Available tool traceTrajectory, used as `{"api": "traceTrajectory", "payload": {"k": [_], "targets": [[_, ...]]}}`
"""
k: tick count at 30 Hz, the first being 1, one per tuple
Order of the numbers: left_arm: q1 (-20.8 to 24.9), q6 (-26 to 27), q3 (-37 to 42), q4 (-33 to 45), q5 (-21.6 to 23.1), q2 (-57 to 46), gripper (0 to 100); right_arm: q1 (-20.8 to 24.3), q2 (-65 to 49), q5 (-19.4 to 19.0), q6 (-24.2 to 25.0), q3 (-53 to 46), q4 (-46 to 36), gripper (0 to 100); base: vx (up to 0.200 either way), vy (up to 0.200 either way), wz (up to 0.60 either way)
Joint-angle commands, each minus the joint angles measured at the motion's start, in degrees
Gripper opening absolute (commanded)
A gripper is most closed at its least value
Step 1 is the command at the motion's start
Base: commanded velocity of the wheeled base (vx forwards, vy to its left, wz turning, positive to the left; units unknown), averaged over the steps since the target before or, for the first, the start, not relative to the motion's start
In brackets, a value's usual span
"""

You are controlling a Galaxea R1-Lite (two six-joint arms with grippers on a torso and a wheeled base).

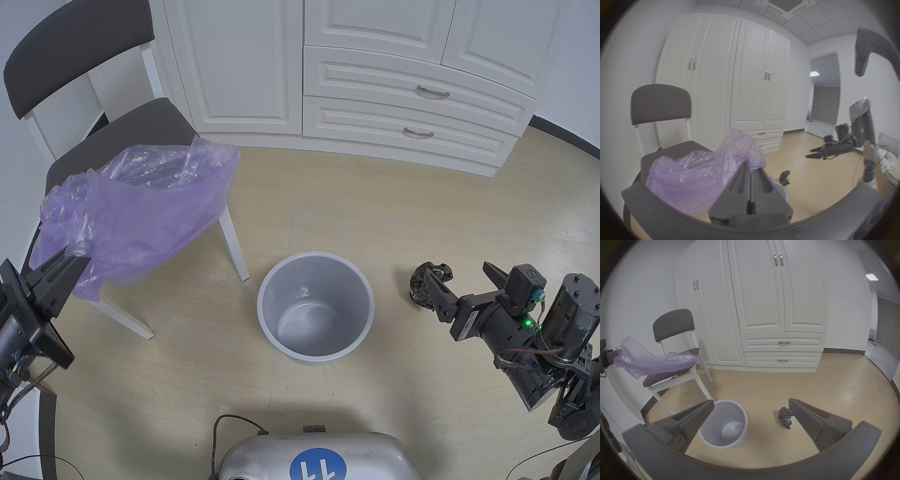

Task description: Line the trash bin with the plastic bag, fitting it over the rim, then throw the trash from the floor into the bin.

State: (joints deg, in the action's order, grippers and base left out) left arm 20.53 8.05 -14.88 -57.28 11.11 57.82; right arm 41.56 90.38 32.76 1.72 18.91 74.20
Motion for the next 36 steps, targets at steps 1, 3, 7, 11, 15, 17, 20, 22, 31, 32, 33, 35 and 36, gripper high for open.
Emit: {"api": "traceTrajectory", "payload": {"k": [1,3,7,11,15,17,20,22,31,32,33,35,36], "targets": [[7.86,0.04,2.14,0.33,0.32,-5.53,0,1.86,0.06,-0.06,0.21,-0.89,-0.02,100,0.000,0.000,0.00],[9.00,0.04,2.67,0.33,0.41,-5.88,0,2.21,0.06,-0.06,0.21,-0.89,-0.02,100,0.000,0.000,0.00],[11.64,-0.14,3.63,0.15,0.50,-5.96,0,3.35,0.23,-0.15,0.65,-1.33,-0.02,100,0.000,0.000,0.00],[14.10,-0.22,4.51,0.07,0.58,-6.23,0,5.46,0.94,-0.50,3.55,-0.71,-0.38,100,0.000,0.000,0.00],[16.91,-0.31,5.13,0.15,0.67,-7.37,0,6.43,2.08,-0.59,6.37,0.78,-0.99,100,0.000,0.000,0.00],[18.23,-0.31,5.30,0.24,0.67,-7.81,0,7.13,2.70,-0.59,7.69,1.40,-1.25,100,0.000,0.000,0.00],[19.02,-0.49,5.30,0.24,0.67,-7.99,0,8.72,3.40,-0.59,9.88,2.01,-2.31,100,0.000,0.000,0.00],[19.02,-0.58,5.22,0.24,0.67,-8.07,0,10.47,3.31,-0.68,12.08,2.80,-4.59,100,0.000,0.000,0.00],[19.11,-0.75,5.04,0.24,0.67,-8.78,0,12.76,-5.30,-7.18,27.72,12.91,-33.42,100,0.000,0.000,0.00],[19.11,-0.75,5.04,0.24,0.67,-8.78,0,12.76,-5.30,-7.18,27.72,12.91,-33.42,100,0.000,0.000,0.00],[19.29,-0.93,5.13,0.24,0.67,-8.69,0,12.76,-8.55,-9.90,31.59,16.42,-42.83,100,0.000,0.000,0.00],[19.64,-1.01,5.13,0.24,0.67,-8.69,0,12.76,-11.02,-12.19,33.70,18.53,-50.47,100,0.000,0.000,0.00],[19.72,-1.01,5.13,0.24,0.67,-8.60,0,12.76,-11.72,-12.98,34.14,18.97,-53.11,100,0.000,0.000,0.00]]}}
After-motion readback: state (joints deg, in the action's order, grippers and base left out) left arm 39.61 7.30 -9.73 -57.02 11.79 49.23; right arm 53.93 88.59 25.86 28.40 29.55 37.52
